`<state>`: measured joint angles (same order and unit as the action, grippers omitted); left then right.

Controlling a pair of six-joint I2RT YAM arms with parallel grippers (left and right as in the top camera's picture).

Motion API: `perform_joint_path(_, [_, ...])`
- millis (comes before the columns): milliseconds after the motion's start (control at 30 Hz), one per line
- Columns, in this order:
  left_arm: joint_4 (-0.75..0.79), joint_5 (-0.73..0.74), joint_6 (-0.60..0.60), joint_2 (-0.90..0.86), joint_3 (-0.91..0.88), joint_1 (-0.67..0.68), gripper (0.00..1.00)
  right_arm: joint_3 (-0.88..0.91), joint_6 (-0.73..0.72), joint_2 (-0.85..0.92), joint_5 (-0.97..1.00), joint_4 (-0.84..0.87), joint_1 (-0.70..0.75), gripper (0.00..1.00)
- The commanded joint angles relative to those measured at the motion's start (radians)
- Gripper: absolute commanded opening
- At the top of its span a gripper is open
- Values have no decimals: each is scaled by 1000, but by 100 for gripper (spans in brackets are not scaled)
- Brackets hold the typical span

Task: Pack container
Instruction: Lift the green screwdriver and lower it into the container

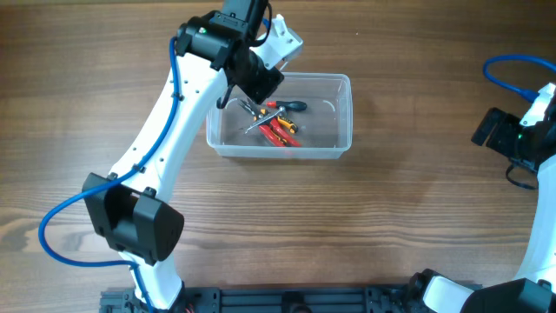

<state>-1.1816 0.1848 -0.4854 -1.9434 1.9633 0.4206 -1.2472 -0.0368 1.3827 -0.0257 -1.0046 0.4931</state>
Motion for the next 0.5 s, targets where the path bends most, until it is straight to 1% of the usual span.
perform_joint_path(0, [-23, 82, -35, -62, 17, 1, 4, 3, -16, 1, -9, 2, 2, 100])
perform_joint_path(100, [-51, 112, -44, -117, 17, 1, 4, 3, -15, 1, -9, 2, 2, 100])
perform_joint_path(200, [-113, 175, -88, -169, 17, 1, 4, 3, -16, 1, -9, 2, 2, 100])
perform_joint_path(467, [-119, 174, -87, -259, -8, 1, 4, 3, -16, 1, -9, 2, 2, 100])
